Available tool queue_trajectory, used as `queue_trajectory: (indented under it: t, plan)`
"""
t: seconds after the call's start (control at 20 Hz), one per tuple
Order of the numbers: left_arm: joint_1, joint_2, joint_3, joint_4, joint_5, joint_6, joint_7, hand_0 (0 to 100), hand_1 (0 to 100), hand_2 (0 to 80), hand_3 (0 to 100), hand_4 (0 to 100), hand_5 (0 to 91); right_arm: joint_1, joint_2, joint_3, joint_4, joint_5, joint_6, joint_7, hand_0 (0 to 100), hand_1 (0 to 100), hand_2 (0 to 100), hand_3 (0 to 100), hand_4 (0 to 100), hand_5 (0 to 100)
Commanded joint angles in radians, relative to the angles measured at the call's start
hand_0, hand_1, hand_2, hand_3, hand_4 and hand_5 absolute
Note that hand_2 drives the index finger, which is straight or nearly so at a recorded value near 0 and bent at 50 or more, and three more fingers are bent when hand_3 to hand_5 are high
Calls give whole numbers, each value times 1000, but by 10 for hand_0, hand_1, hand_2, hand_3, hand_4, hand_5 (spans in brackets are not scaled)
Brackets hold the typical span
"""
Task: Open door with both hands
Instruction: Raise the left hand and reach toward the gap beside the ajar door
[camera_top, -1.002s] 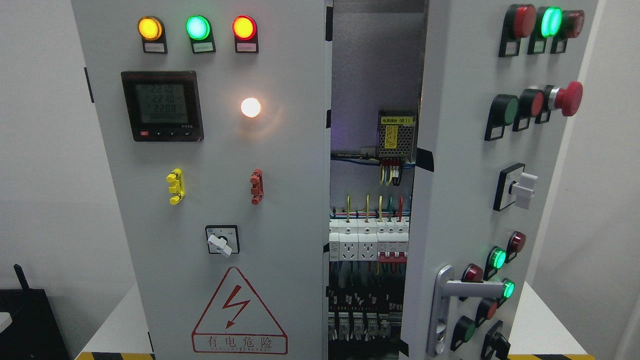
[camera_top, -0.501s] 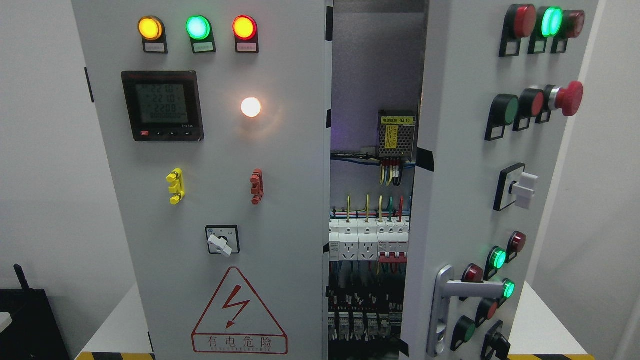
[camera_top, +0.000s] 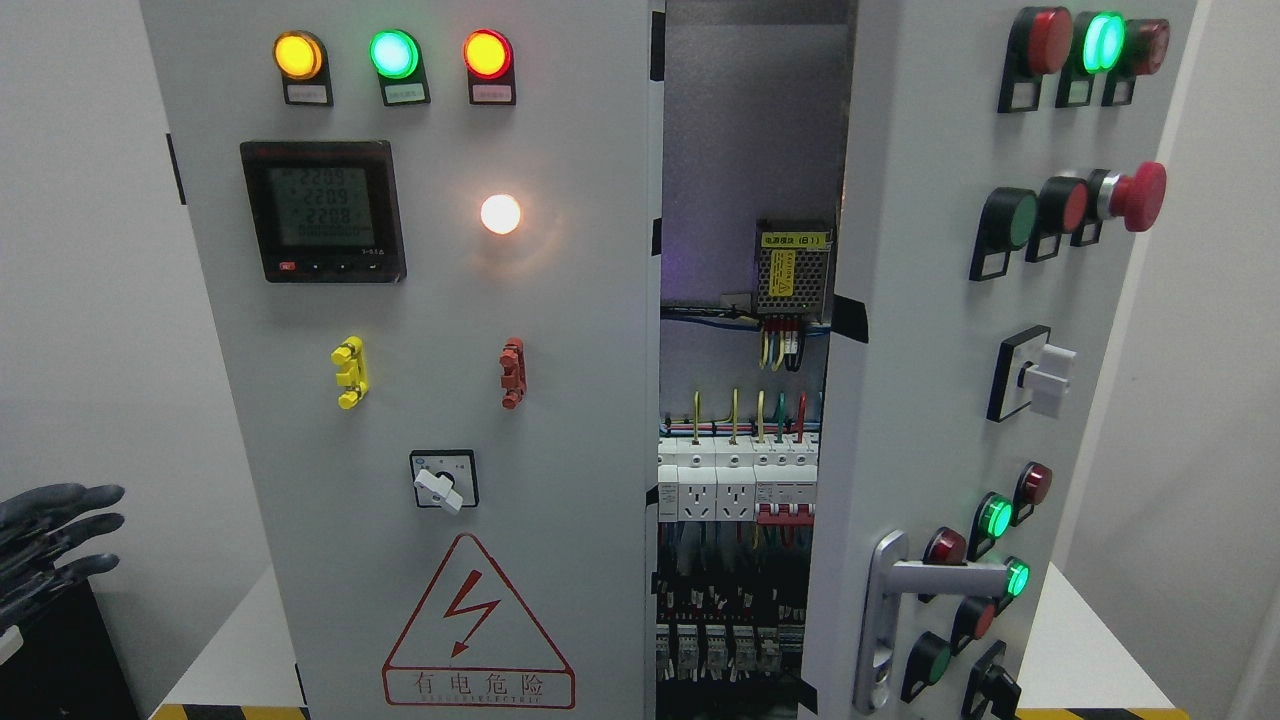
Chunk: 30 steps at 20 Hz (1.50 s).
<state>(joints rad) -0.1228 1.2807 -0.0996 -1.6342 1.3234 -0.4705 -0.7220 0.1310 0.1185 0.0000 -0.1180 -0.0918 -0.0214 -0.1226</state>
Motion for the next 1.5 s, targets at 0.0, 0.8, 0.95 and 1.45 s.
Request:
queue_trajectory:
  t: [0.0,0.8,0.95,1.45]
  plan:
    - [-446,-104,-724,13,-98,45,1,0,0,0,0,0,0,1,1,-18,0,0,0,0,386,0,0,0,0,0]
    - [-1187,-377,-1169,112,192,412,4,0,0,0,0,0,0,-1,0,-18,0,0,0,0,386,0,0,0,0,0]
    - [-1206,-418,-1169,106,194,414,4,0,0,0,0,0,0,1,0,-18,0,0,0,0,386,0,0,0,0,0]
    - [-1302,-572,-1148,106,304,543,1,0,0,0,0,0,0,1,1,-18,0,0,0,0,386,0,0,0,0,0]
